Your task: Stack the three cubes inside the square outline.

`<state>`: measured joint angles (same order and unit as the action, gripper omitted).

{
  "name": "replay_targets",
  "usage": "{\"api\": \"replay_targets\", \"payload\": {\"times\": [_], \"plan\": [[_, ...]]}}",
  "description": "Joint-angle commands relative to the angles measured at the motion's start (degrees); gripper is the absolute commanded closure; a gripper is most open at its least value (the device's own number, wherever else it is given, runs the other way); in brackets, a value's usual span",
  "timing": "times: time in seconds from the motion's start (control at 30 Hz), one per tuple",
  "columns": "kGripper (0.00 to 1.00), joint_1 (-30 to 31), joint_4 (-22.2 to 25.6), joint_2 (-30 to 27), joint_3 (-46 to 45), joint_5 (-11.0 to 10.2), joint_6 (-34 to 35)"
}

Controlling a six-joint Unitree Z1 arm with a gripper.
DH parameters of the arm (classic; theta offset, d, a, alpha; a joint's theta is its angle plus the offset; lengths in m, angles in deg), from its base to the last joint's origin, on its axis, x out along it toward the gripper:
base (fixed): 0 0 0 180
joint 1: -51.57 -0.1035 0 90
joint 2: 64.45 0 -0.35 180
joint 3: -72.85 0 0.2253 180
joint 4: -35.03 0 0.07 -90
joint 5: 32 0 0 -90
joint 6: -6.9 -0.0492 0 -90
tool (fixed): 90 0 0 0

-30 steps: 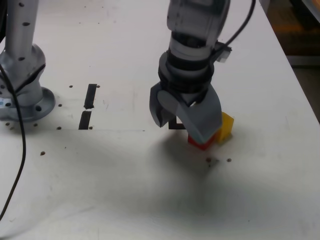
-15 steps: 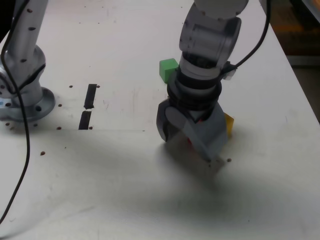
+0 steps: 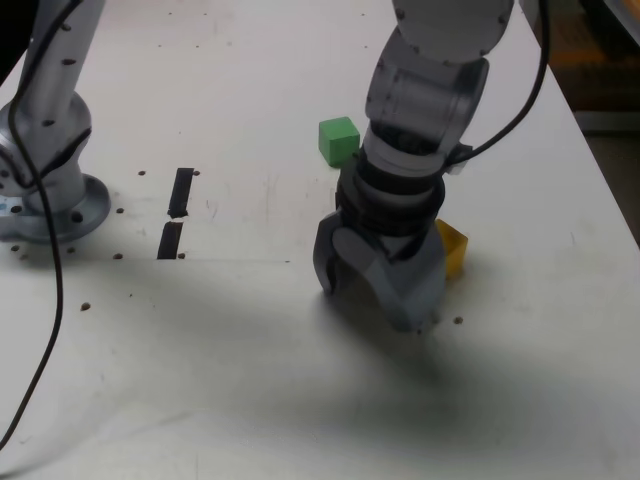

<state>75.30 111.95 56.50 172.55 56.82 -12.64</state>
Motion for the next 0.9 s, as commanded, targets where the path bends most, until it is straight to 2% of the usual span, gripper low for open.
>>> {"api": "replay_targets", "payload": {"times": [0.0,0.47,0.7,0.87], "plan": [[0.32,0.1,0.2,0.6,0.2,-0.1,0.1],[0.70,0.1,0.3,2.5,1.4,-0.9,1.4],[0.74,0.7,0.9,2.1,1.4,-1.6,3.1],[0.74,1.1,3.7,-1.5,0.3,-2.9,6.6]]}}
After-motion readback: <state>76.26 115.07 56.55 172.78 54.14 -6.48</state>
